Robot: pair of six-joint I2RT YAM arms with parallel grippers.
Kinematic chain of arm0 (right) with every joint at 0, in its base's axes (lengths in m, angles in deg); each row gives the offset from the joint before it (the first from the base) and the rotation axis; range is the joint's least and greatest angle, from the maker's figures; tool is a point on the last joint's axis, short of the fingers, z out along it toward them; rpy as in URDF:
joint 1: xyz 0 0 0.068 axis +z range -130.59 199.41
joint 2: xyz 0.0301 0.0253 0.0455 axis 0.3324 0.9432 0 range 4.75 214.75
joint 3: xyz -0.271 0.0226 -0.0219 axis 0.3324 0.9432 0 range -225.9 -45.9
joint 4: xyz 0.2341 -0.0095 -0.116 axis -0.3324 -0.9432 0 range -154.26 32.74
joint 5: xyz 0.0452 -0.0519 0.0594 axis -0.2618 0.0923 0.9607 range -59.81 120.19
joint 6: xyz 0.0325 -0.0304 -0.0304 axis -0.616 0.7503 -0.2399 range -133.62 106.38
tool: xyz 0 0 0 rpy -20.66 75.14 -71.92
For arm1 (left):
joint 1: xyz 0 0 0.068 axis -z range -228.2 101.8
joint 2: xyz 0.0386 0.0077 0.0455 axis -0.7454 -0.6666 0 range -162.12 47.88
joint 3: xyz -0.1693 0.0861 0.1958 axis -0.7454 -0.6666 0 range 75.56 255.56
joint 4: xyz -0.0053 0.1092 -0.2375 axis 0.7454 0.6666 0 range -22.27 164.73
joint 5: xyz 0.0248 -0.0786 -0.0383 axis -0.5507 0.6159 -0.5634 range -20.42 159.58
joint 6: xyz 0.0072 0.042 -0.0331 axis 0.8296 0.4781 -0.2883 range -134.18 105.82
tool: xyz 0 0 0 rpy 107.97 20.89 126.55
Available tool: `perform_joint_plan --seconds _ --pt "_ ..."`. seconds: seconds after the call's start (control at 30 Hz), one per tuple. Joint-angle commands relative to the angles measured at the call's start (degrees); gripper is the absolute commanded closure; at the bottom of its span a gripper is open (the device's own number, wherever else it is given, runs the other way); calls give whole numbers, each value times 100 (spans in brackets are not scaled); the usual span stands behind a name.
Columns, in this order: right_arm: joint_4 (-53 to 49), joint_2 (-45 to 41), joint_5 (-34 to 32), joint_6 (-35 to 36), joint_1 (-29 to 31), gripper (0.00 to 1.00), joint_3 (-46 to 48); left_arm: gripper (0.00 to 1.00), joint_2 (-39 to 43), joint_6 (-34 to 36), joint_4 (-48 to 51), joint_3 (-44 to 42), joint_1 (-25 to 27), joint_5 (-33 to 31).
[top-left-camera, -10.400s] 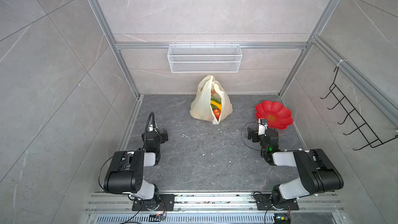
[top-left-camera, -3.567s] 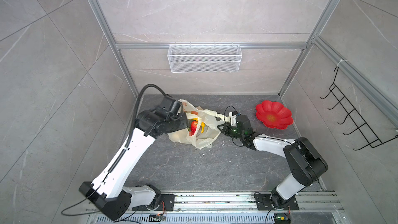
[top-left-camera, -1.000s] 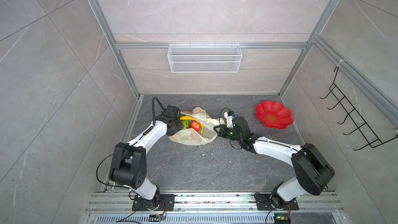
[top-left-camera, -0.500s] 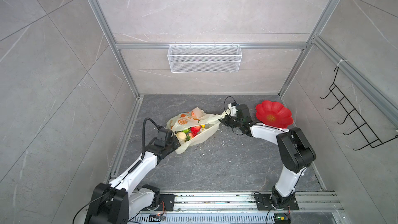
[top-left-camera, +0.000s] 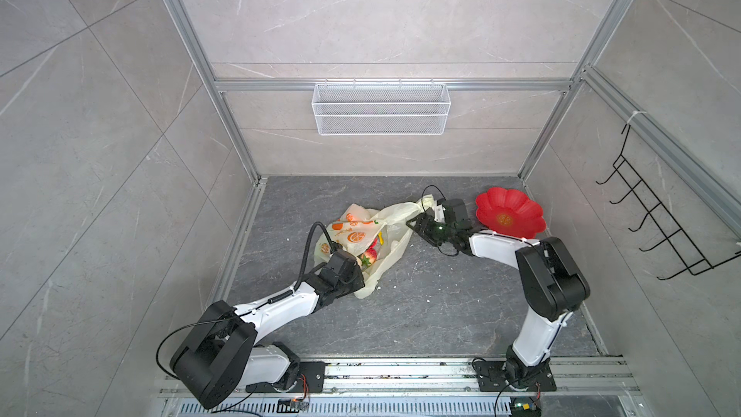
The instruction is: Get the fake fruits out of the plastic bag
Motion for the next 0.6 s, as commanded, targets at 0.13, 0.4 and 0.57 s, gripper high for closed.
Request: perform_joint_plan --seconds 0.13,0.4,0.57 --pt "39 -1108 -205 -321 607 17 939 100 -391 188 -469 592 355 -131" --pt "820 -163 -142 -765 1217 19 370 97 -509 221 -562 590 669 -209" --pt "686 157 -215 -823 1316 25 57 97 -444 55 -644 370 684 -316"
